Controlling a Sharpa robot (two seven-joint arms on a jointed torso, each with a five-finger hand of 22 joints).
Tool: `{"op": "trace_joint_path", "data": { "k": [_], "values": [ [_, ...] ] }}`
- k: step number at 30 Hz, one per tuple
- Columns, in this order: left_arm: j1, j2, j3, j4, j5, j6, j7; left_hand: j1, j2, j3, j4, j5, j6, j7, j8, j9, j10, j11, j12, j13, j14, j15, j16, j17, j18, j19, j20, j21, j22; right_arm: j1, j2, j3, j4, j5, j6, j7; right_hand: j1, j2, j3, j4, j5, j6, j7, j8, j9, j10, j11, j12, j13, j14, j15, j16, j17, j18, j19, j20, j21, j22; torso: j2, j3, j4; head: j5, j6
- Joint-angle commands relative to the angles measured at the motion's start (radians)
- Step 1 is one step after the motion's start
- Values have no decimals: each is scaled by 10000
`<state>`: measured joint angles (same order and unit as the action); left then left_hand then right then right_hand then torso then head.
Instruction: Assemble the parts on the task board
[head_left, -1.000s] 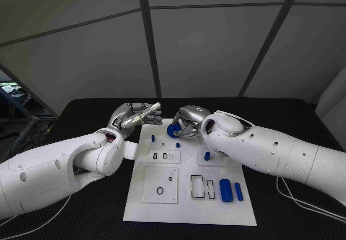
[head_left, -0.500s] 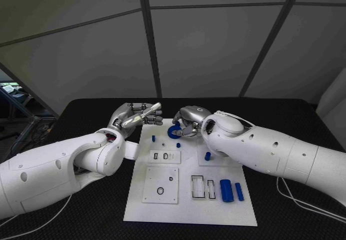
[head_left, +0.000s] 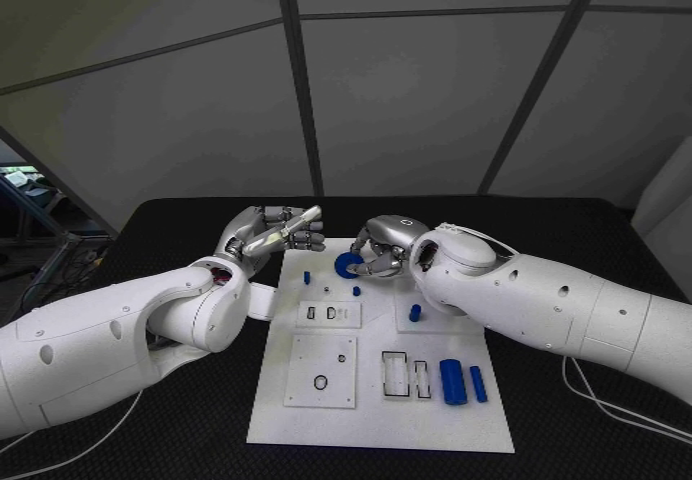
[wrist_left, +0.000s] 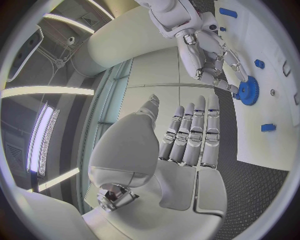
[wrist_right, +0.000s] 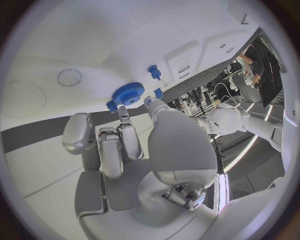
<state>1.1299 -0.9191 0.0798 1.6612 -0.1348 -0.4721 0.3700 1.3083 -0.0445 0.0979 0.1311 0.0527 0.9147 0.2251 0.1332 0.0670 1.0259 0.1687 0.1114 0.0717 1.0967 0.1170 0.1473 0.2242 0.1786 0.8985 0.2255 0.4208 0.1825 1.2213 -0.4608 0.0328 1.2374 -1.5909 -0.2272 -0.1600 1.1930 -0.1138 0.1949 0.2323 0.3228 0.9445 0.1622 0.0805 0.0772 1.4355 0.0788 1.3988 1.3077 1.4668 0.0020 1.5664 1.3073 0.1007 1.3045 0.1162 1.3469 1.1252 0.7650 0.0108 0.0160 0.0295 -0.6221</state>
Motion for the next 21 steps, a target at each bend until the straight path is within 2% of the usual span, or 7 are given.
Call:
{"op": "trace_joint_path", "data": {
  "k": [1,3,4,7,12,15,21],
  "values": [
    [17,-15,7,20,-84,49,14,11,35,-73,10,-10,-34,29,-35,-8,-50,49,-66,-3,32,48,-35,9,22,-42,16,62,11,20,-171,6,180,450,-1886,633,23,52,74,5,225,78,5,5,-2,157,-11,151,893,1040,46,44,2635,-124,86,-5,90,65,-9,4,-10,-22,23],
    [16,-24,7,15,-84,49,16,11,35,-73,10,-10,-34,29,-35,-8,-50,49,-66,-3,32,48,-35,9,22,-42,16,62,11,18,-380,7,335,878,-2776,1186,194,43,151,-102,271,105,-2,-8,-6,169,-19,167,910,1040,38,44,2635,-124,92,-14,95,70,-23,13,-26,-41,44],
    [16,-28,7,11,-84,46,16,11,35,-73,10,-10,-34,29,-35,-8,-50,49,-66,-3,32,48,-35,9,22,-42,16,62,11,18,-483,7,408,1061,-3031,1420,284,39,189,-164,277,109,-2,-15,-9,148,-22,142,885,1040,34,44,2635,-122,85,-18,90,59,-21,13,-24,-51,62],
    [16,-49,6,-5,-84,45,17,11,35,-73,10,-10,-34,29,-35,-8,-50,49,-66,-3,32,48,-35,9,22,-42,16,62,11,16,-1095,11,840,1906,-3379,2122,558,25,304,-359,203,85,14,-69,-29,94,-14,81,830,1024,38,20,2567,-103,15,-21,34,-43,-32,18,-30,-123,123],
    [15,-105,5,-57,-84,73,25,7,46,-87,16,-9,-39,30,-41,-8,-54,51,-73,-3,33,50,-43,15,21,-45,17,65,12,15,-2323,9,1476,3282,-2610,2724,923,-148,265,-684,-45,148,17,-79,-30,-101,-18,-157,596,947,37,-97,2257,-37,-219,-20,-168,-389,-78,71,-111,-139,140],
    [14,-137,4,-121,-84,97,32,20,57,-89,10,-8,-38,27,-42,-7,-53,50,-75,-2,35,50,-47,20,21,-47,18,67,13,15,-3064,15,1768,4200,-2305,3061,1200,-271,101,-903,-633,74,27,-126,-51,-228,-1,-303,456,913,41,-151,2131,5,-380,-18,-318,-626,-103,116,-185,-163,173],
    [13,-132,3,-221,-84,67,30,51,82,-89,-3,-7,-36,23,-46,-6,-49,48,-79,-1,40,50,-57,30,22,-51,18,70,14,15,-4090,22,1870,4879,-1794,3306,1649,-298,-135,-1252,-936,-99,55,-165,-79,-382,21,-479,290,903,59,-177,2085,46,-523,-3,-474,-856,-135,168,-280,-278,265]
  ]
}}
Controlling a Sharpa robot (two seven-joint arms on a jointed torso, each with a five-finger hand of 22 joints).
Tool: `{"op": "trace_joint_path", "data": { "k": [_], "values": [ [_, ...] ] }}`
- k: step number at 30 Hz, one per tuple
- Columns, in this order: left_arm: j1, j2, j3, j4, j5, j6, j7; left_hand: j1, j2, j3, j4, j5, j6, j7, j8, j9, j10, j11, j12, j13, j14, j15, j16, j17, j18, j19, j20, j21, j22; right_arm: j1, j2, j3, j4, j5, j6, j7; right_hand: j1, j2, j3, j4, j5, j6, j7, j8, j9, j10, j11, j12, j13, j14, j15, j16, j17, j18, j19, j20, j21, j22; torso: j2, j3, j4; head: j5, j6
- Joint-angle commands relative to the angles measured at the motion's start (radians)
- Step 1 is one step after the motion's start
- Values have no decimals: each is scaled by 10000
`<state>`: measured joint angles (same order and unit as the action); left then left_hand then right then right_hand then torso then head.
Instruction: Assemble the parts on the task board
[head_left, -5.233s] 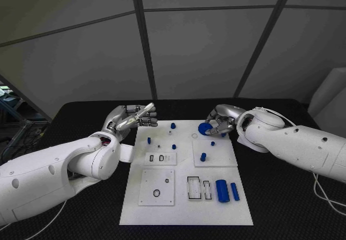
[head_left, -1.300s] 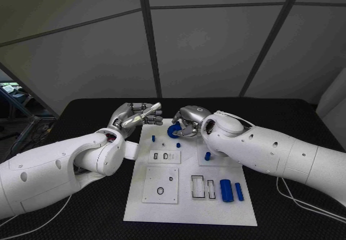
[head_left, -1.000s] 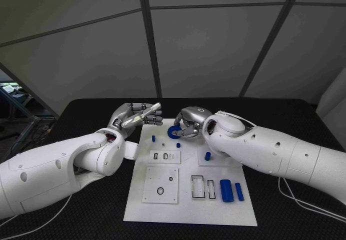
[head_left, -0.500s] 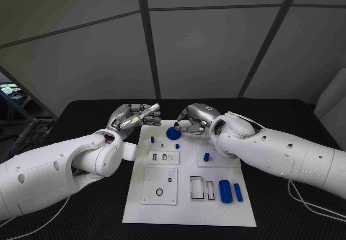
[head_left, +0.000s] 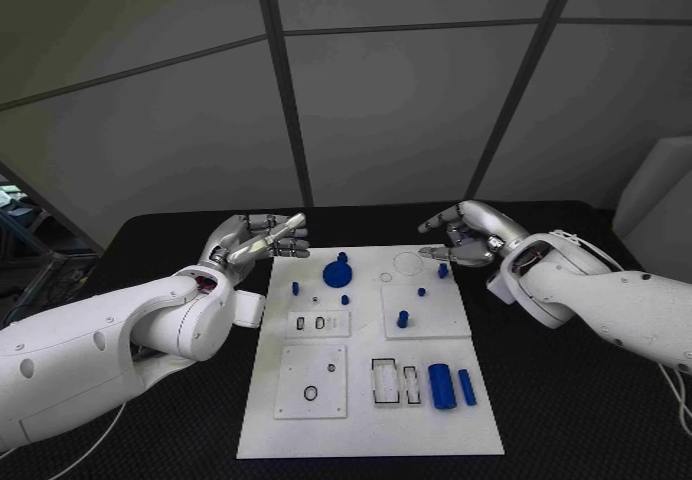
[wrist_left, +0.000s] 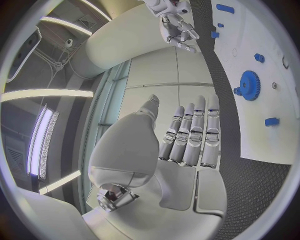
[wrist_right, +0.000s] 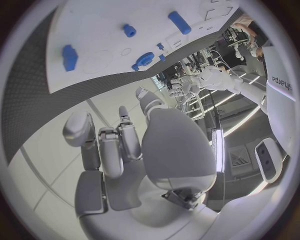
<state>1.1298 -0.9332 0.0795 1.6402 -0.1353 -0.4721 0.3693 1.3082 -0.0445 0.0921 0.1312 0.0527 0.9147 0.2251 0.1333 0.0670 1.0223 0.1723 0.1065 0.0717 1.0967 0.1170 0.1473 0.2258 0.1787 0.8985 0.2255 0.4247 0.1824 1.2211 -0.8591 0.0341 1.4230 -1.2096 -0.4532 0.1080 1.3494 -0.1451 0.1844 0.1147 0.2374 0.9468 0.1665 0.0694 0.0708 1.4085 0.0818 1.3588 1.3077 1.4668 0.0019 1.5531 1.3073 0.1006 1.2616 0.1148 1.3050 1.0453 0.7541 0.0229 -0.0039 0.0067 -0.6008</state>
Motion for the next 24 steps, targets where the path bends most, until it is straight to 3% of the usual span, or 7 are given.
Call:
{"op": "trace_joint_path", "data": {
  "k": [1,4,8,12,16,20,24],
  "values": [
    [14,21,5,-19,-80,67,38,54,86,-31,-5,-7,-35,23,-46,-5,-12,11,-30,-1,40,50,-58,15,21,-52,19,31,15,16,-206,9,-29,1011,540,628,126,29,-90,-103,-196,-226,7,-76,-31,-166,-9,-149,221,908,60,-38,2103,48,-98,15,-65,-67,-26,57,-83,-92,62],
    [9,63,5,-38,-80,73,34,54,87,-32,-5,-7,-35,23,-47,-5,-12,11,-31,-1,40,50,-59,16,21,-52,19,31,16,14,-345,8,-216,791,736,604,167,37,-134,-130,-225,-262,6,-71,-32,-184,-12,-175,196,913,59,-30,2124,48,-91,15,-65,-62,-19,79,-61,-196,65],
    [-4,114,4,-56,-79,64,4,55,90,-34,-5,-7,-34,23,-47,-5,-11,11,-31,0,41,50,-60,17,21,-53,19,32,16,-8,-323,5,-483,511,940,571,208,45,-166,-156,-210,-251,11,-53,-24,-190,-11,-186,186,911,59,-35,2114,51,-99,15,-77,-81,-11,56,-43,-265,41],
    [-19,141,4,-65,-79,60,-10,55,90,-34,-5,-7,-34,23,-47,-5,-11,11,-31,0,41,50,-60,17,21,-53,19,32,16,-89,-256,3,-689,328,1075,500,246,77,-203,-173,-145,-240,18,-40,-17,-198,-6,-199,176,914,62,-31,2125,53,-104,16,-86,-93,-3,54,-23,-274,48],
    [-27,161,3,-80,-79,60,-13,55,90,-34,-5,-7,-34,23,-47,-5,-11,11,-31,0,41,50,-60,17,21,-53,19,32,16,-126,-114,2,-997,209,1166,385,263,114,-251,-177,-55,-225,21,-29,-10,-207,-2,-214,162,916,65,-28,2135,53,-103,19,-91,-97,-26,13,-26,-249,4],
    [-30,168,3,-88,-79,51,-29,63,97,-35,-9,-7,-33,24,-48,-4,-9,11,-32,0,43,49,-63,21,21,-54,19,33,16,-142,53,1,-1284,152,1258,272,267,143,-282,-174,7,-228,24,-30,-8,-202,0,-209,168,920,67,-23,2147,54,-103,20,-94,-100,-12,20,-47,-206,-60],
    [-32,180,3,-93,-79,53,-31,63,97,-35,-9,-7,-33,24,-48,-4,-9,11,-32,0,43,49,-63,21,21,-54,19,33,16,-183,164,0,-1458,26,1491,129,275,163,-304,-177,41,-198,26,-13,0,-201,0,-209,169,923,69,-19,2159,51,-91,21,-87,-84,-22,3,-33,-230,-104]
  ]
}}
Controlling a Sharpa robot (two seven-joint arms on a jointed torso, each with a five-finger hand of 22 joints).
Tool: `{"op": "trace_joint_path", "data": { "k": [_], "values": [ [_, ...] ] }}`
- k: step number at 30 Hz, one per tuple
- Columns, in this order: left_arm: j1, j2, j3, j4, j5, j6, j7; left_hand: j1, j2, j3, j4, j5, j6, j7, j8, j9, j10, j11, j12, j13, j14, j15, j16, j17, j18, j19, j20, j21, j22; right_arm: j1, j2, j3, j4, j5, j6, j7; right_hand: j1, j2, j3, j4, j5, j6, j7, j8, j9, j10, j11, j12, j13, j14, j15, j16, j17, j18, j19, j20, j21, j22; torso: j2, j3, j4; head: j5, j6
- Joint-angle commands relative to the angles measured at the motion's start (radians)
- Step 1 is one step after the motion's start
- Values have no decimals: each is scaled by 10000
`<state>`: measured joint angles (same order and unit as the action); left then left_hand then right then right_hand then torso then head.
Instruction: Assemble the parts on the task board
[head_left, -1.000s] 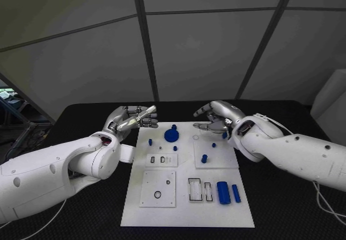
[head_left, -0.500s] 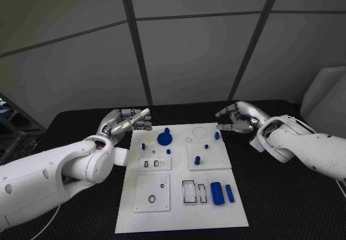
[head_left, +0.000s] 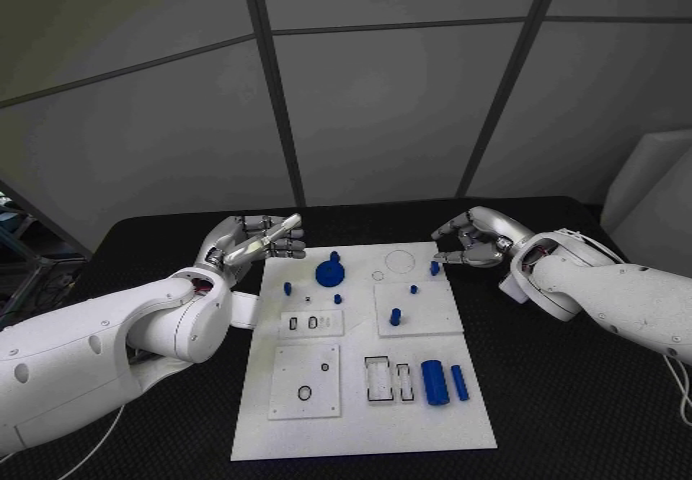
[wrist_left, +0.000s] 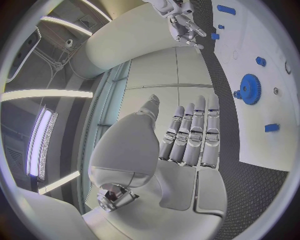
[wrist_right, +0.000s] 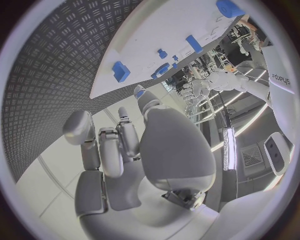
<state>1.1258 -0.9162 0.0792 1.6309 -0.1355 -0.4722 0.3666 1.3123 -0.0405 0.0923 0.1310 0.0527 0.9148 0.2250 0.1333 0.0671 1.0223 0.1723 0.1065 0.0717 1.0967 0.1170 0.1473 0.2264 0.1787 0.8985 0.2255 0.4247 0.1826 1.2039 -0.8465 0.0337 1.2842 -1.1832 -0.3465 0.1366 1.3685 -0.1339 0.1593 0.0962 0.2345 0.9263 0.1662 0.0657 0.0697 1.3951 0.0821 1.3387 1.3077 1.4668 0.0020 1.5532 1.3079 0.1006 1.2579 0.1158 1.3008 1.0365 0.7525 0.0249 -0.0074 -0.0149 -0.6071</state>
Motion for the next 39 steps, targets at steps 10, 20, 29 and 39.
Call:
{"op": "trace_joint_path", "data": {
  "k": [10,20,29,39],
  "values": [
    [6,4,6,-10,-77,50,-1,23,57,-38,-6,-7,-33,25,-48,-5,-9,11,-32,0,43,49,-63,15,22,-54,19,34,14,-129,139,2,-160,-583,717,-399,23,128,-200,54,125,203,1,108,49,-33,-20,29,203,928,61,-13,2171,49,-40,9,-43,15,-7,-16,-22,-22,-86],
    [6,-6,6,-24,-77,54,1,23,57,-38,-6,-7,-33,25,-48,-5,-9,11,-32,0,43,49,-63,15,22,-54,19,34,14,-220,212,1,-216,-662,920,-554,-1,238,-293,88,220,422,-48,207,83,48,-63,120,291,927,26,-17,2167,39,6,-15,-13,76,-12,-6,-16,-5,-113],
    [6,-9,6,-29,-77,56,0,44,75,-44,-16,-8,-30,30,-51,-3,-6,13,-36,2,48,49,-73,25,22,-58,19,39,15,-250,263,1,-273,-616,925,-634,32,339,-304,85,291,544,-77,262,97,100,-93,176,346,936,1,-3,2202,27,55,-37,24,143,0,-9,-19,10,-131],
    [6,-5,6,-40,-77,56,-3,44,75,-44,-16,-8,-30,30,-51,-3,-6,13,-36,2,48,49,-73,25,22,-58,19,39,15,-268,354,2,-338,-719,987,-679,179,594,-206,32,130,870,-163,395,124,188,-174,262,434,950,-69,18,2257,4,142,-99,93,266,-10,2,-22,44,-156]
  ]
}}
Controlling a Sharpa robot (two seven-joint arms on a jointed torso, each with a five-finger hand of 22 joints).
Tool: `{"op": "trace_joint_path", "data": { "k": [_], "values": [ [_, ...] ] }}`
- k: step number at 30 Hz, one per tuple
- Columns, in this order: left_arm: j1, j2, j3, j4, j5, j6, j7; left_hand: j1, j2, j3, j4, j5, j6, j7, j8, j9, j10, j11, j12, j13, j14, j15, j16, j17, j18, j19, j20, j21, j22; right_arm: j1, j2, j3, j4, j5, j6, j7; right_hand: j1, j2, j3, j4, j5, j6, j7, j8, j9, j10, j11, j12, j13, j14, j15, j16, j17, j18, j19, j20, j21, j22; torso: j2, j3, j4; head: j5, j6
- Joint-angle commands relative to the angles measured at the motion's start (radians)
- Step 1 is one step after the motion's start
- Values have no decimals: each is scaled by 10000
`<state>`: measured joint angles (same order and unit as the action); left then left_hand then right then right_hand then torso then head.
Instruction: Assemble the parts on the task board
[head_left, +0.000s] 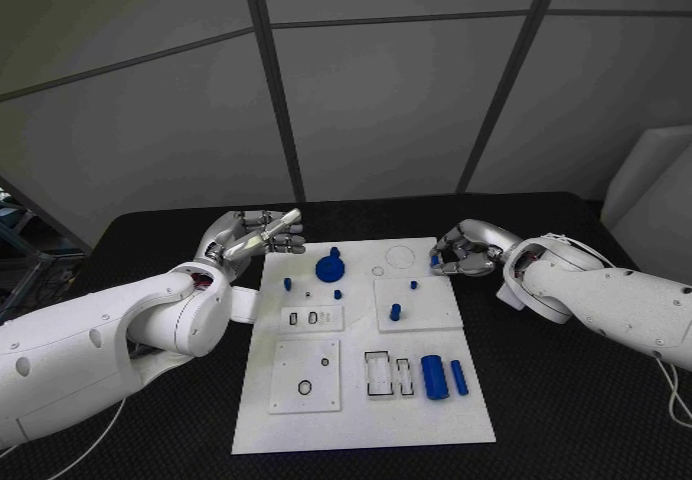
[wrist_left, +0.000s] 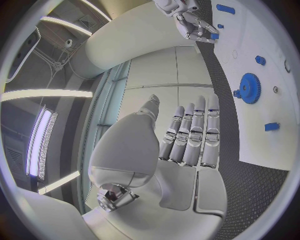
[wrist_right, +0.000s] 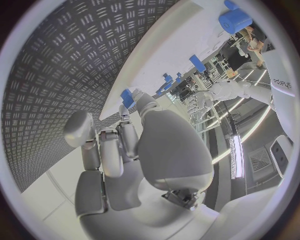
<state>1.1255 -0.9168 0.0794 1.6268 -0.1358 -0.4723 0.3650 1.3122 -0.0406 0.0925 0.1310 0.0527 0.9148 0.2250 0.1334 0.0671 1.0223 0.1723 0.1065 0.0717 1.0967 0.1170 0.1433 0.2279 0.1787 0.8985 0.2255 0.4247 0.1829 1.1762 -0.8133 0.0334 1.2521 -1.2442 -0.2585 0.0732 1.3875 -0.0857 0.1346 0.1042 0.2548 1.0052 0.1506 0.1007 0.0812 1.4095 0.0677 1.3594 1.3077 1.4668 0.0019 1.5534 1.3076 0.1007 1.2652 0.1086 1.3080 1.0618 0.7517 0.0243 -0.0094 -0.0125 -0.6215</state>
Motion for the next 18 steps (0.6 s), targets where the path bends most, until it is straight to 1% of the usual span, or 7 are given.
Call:
{"op": "trace_joint_path", "data": {
  "k": [1,5,8,13,15,18],
  "values": [
    [10,2,5,1,-74,56,13,45,76,-45,-16,-8,-31,30,-51,-4,-6,13,-36,2,48,49,-32,10,22,-58,19,39,13,9,31,5,-29,-117,101,-47,-1,134,55,-52,-96,96,-11,48,8,47,-35,58,438,952,-73,19,2267,2,77,-32,28,26,-2,9,0,19,-12],
    [10,1,5,0,-74,56,12,54,83,-49,-20,-8,-31,34,-54,-4,-7,15,-39,2,50,49,-37,14,23,-60,19,41,14,5,67,5,-71,-135,91,-59,10,165,74,-54,-114,120,-18,55,8,60,-41,72,453,956,-78,26,2283,-3,92,-37,41,50,-4,2,6,6,-14],
    [10,1,5,-1,-74,59,10,54,83,-49,-20,-8,-31,34,-54,-4,-7,15,-39,2,50,49,-37,14,23,-60,19,41,14,4,90,6,-86,-152,93,-72,42,223,118,-66,-132,168,-36,68,8,76,-56,88,470,960,-91,32,2299,-8,111,-49,57,79,0,6,3,19,-11],
    [9,1,5,-6,-74,59,9,54,83,-49,-20,-8,-31,34,-54,-4,-7,15,-39,2,50,49,-37,14,23,-60,19,41,14,3,138,6,-121,-267,86,-99,66,260,150,-78,-143,200,-48,76,6,76,-67,83,467,961,-101,34,2304,-10,119,-58,65,91,-6,10,-2,19,0],
    [9,0,5,-5,-74,59,8,54,83,-49,-20,-8,-31,34,-54,-4,-7,15,-39,2,50,49,-37,14,23,-60,19,41,14,3,156,6,-134,-297,53,-122,95,311,194,-92,-162,259,-68,95,8,83,-84,89,474,966,-114,43,2325,-17,142,-70,85,128,-2,6,13,5,-14],
    [9,0,5,-5,-74,58,9,54,83,-49,-20,-8,-31,34,-54,-4,-7,15,-39,2,50,49,-37,14,23,-60,19,41,14,3,172,6,-138,-339,-58,-151,152,427,283,-116,-194,404,-116,160,26,116,-123,126,515,984,-144,73,2395,-34,201,-92,136,223,-4,5,1,17,-19]
  ]
}}
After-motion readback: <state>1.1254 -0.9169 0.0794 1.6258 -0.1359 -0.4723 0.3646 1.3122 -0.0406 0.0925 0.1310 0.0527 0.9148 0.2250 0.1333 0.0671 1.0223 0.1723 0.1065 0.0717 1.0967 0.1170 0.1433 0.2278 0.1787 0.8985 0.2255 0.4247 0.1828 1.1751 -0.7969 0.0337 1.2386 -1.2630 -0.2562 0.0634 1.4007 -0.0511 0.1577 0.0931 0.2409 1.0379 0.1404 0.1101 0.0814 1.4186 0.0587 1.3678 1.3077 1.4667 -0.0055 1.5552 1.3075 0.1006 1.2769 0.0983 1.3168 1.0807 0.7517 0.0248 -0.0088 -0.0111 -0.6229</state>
